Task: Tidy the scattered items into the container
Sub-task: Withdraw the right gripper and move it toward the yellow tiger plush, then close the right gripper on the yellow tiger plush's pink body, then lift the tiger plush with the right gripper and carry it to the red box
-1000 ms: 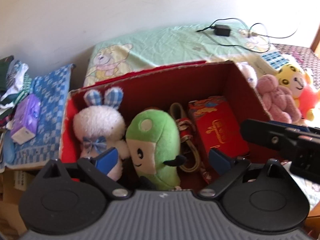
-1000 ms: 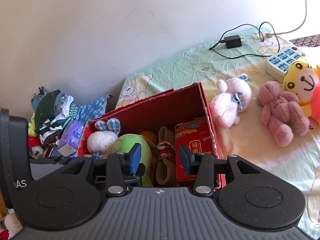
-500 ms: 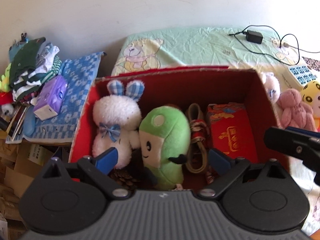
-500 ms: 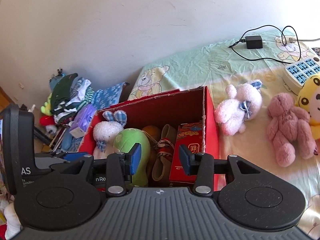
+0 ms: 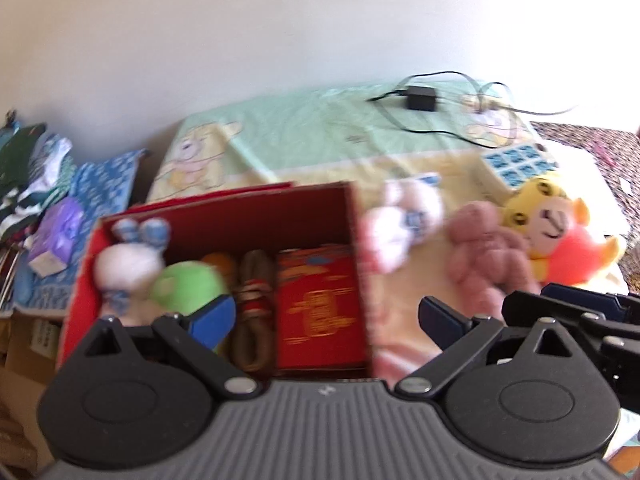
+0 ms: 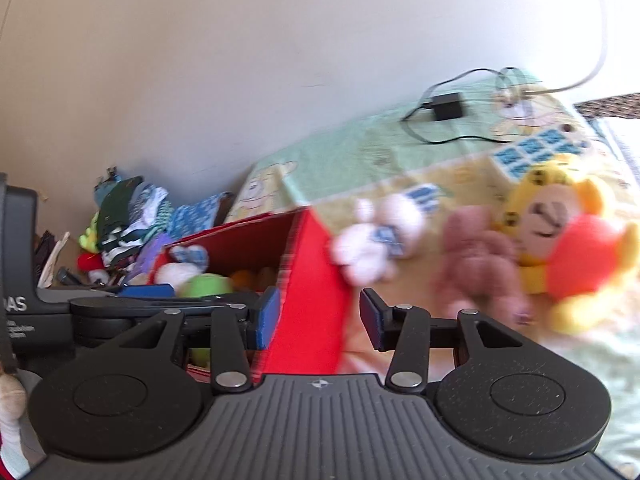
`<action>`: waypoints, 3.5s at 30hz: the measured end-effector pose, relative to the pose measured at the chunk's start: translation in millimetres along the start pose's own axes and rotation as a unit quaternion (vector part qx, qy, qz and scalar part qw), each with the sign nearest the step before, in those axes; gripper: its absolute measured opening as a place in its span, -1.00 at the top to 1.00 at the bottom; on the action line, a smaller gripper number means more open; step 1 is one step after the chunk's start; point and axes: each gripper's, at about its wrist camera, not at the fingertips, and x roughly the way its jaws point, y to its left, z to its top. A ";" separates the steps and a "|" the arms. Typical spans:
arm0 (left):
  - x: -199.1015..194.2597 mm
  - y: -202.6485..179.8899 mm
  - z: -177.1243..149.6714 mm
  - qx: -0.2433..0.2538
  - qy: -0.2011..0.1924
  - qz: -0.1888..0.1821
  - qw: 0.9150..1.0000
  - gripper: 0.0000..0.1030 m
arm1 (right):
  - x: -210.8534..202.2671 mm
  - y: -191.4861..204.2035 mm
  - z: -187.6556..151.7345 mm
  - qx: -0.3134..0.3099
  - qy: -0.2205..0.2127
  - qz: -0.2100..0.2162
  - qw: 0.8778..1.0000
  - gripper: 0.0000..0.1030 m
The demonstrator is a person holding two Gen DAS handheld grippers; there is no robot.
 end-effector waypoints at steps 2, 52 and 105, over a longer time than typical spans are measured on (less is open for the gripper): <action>1.5 -21.3 1.1 0.008 0.001 -0.010 1.000 -0.92 | -8.3 -17.6 -0.7 0.006 -0.002 -0.012 1.000 0.08; 174.5 -220.5 35.9 -0.021 0.162 -0.269 0.949 -0.98 | 77.6 -251.7 81.2 0.071 0.154 0.031 0.985 -0.18; 140.1 -250.7 -48.8 0.121 0.205 -0.361 0.902 -0.88 | -25.2 -253.1 -39.0 0.218 0.125 0.029 0.967 0.02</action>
